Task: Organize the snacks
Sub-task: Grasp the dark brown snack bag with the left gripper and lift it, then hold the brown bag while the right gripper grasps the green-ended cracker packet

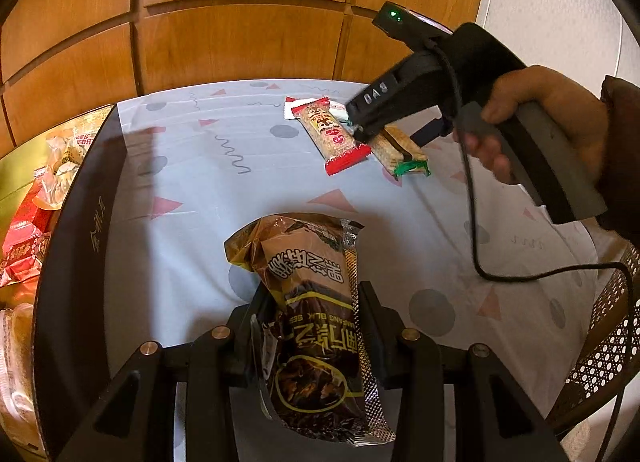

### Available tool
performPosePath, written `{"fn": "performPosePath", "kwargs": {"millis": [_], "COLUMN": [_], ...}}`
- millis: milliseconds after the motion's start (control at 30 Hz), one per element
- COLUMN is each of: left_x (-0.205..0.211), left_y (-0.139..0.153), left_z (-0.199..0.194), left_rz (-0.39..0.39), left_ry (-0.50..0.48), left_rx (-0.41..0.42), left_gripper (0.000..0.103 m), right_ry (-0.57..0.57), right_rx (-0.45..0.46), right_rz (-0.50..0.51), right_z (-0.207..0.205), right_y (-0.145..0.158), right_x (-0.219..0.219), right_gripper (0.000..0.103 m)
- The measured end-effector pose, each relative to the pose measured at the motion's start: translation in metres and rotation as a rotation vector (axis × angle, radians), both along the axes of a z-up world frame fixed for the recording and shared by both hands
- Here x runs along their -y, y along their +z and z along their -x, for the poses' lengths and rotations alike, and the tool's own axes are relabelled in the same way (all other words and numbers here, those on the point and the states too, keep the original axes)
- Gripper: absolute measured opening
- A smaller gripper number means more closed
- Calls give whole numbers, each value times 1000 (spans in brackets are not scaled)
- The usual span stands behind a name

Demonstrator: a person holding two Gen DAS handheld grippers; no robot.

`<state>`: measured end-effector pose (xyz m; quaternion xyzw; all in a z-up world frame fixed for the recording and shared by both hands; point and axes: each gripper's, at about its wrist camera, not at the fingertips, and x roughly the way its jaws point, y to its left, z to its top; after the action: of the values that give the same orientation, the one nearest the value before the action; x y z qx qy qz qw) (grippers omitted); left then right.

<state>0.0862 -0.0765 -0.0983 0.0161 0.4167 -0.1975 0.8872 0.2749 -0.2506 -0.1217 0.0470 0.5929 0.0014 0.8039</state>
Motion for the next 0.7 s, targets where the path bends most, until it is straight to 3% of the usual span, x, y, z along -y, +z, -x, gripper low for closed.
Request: {"fn": "performPosePath", "kwargs": {"millis": [67, 233, 300, 333, 400, 500, 567, 700], "left_x": [0, -1, -2, -2, -2, -2, -2, -1], "left_y": [0, 0, 0, 0, 0, -1, -1, -1], "left_z": [0, -1, -1, -1, -2, -2, -2, -2], "left_rz": [3, 12, 15, 15, 12, 15, 14, 10], "left_ry": [1, 5, 6, 7, 9, 15, 19, 19], "left_rx": [0, -3, -4, -5, -4, -8, -10, -10], "left_gripper": [43, 43, 43, 43, 43, 43, 43, 43], "right_ry": [54, 150, 159, 165, 154, 128, 88, 51], "right_rx": [3, -78, -104, -94, -83, -53, -34, 6], "right_rz": [44, 12, 27, 35, 7, -98, -82, -59], "right_z": [1, 15, 24, 29, 37, 44, 42, 25], "right_y": [1, 0, 2, 5, 10, 12, 12, 13], "right_x": [-7, -1, 2, 3, 6, 14, 18, 19], "right_gripper": [74, 75, 62, 48, 48, 56, 66, 66]}}
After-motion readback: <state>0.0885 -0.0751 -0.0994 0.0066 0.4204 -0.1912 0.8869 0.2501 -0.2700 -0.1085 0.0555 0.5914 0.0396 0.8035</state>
